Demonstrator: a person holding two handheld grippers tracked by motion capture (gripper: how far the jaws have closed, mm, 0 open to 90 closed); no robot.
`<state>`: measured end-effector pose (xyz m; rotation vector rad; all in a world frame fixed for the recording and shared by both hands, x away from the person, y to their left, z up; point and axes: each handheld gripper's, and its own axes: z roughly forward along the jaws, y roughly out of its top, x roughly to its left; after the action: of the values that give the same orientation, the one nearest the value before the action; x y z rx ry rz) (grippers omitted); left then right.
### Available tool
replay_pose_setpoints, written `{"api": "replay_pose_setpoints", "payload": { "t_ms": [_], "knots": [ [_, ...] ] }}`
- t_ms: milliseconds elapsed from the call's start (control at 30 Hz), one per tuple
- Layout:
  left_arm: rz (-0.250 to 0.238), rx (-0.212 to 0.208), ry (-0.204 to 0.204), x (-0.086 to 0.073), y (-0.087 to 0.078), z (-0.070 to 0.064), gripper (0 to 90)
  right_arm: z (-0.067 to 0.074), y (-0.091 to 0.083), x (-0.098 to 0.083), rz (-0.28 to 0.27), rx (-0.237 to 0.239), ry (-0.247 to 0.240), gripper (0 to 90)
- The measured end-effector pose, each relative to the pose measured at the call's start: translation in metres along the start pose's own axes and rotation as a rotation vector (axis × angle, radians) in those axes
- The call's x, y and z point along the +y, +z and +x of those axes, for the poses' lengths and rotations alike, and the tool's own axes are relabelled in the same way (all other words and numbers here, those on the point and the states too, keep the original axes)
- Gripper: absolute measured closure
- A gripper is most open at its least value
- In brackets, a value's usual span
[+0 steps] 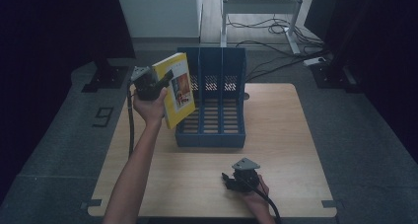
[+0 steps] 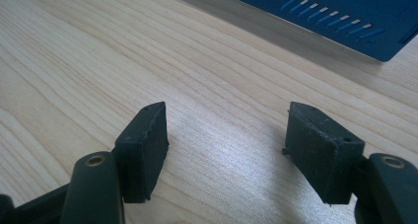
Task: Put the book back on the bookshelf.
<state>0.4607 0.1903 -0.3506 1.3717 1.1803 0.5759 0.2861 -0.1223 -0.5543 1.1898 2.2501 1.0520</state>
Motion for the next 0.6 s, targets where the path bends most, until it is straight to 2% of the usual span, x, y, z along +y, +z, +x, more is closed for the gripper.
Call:
{"api": "replay_pose_setpoints", "payload": {
  "t_ms": [267, 467, 600],
  "knots": [
    [0.006, 0.024, 0.005, -0.005, 0.017, 0.0, 74.5, 0.0, 0.0, 0.0, 0.002, 0.002, 0.0, 32.0],
    [0.009, 0.027, -0.003, -0.009, 0.027, -0.001, 74.5, 0.0, 0.0, 0.0, 0.002, 0.003, 0.0, 31.9],
    [0.012, 0.034, 0.004, -0.011, 0.029, -0.002, 74.5, 0.0, 0.0, 0.0, 0.001, 0.003, 0.0, 31.9]
  ]
}}
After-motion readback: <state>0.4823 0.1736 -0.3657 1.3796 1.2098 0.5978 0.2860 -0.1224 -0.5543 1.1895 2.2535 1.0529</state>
